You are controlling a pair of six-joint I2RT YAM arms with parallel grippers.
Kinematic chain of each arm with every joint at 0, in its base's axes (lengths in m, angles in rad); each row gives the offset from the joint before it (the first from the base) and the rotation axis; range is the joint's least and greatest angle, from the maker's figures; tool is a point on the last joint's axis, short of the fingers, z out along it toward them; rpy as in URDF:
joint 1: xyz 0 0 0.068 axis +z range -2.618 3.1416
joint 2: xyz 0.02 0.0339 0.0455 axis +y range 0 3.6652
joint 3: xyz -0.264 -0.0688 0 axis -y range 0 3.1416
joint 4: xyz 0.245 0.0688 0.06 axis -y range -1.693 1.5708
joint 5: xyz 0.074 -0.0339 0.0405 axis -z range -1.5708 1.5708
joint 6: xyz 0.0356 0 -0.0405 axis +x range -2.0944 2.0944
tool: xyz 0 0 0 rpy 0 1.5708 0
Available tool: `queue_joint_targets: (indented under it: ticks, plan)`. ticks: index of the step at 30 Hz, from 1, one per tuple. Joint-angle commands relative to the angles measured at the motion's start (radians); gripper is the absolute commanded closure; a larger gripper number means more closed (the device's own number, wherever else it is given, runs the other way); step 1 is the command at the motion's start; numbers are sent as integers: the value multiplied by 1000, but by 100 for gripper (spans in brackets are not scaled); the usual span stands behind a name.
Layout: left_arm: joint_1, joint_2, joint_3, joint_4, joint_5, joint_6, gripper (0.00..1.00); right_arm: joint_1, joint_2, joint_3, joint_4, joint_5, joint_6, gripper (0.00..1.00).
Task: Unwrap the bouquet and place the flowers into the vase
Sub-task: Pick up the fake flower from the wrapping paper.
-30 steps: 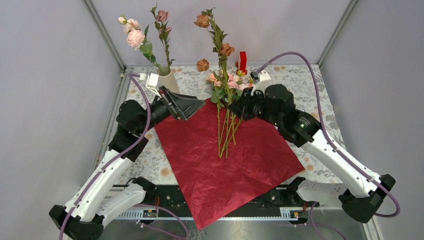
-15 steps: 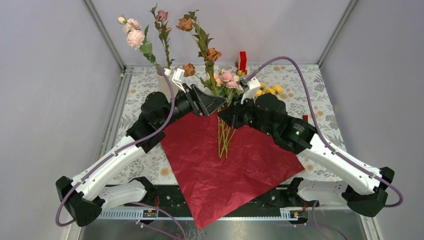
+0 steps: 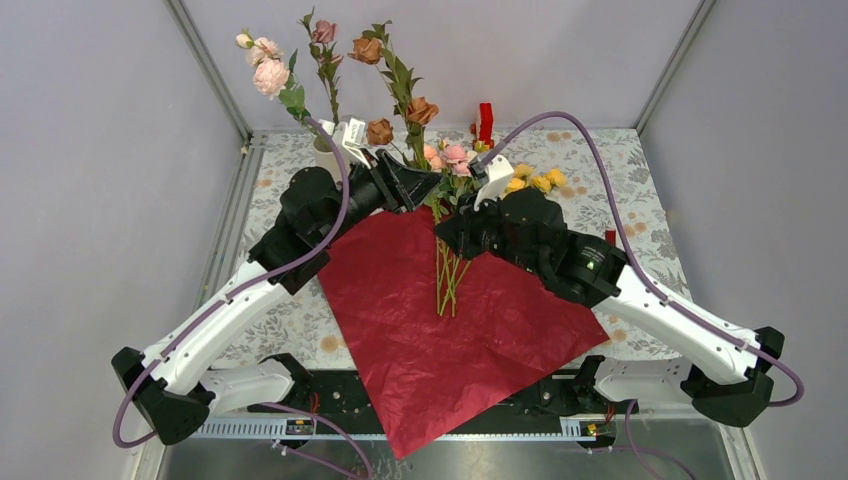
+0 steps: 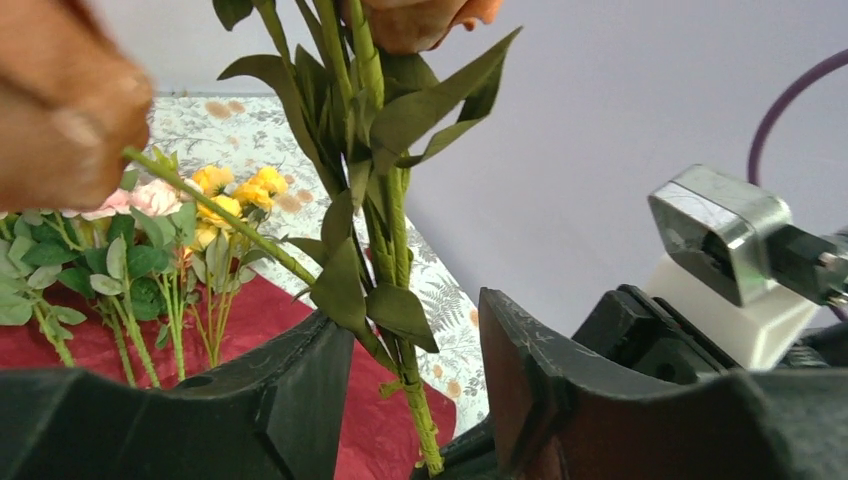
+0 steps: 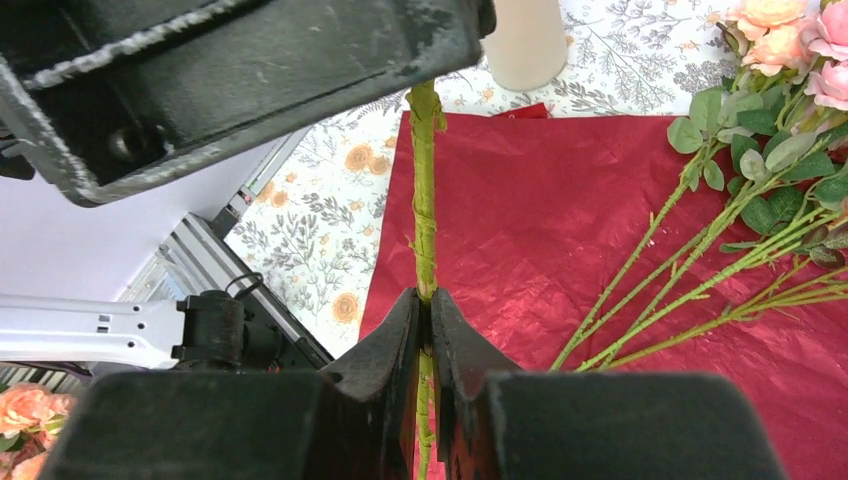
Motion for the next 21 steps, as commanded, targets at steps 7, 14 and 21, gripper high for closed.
queue_joint_targets:
  ticks: [7,14,21]
  plan:
    - [-4,4,46,2,-43,34,60,36,36,70,-48,64,-54,100]
    - [-3,-10,36,-18,-67,41,77,45,53,73,-64,85,-63,100]
    - [-3,-10,32,-20,-62,49,98,47,57,70,-64,94,-64,100]
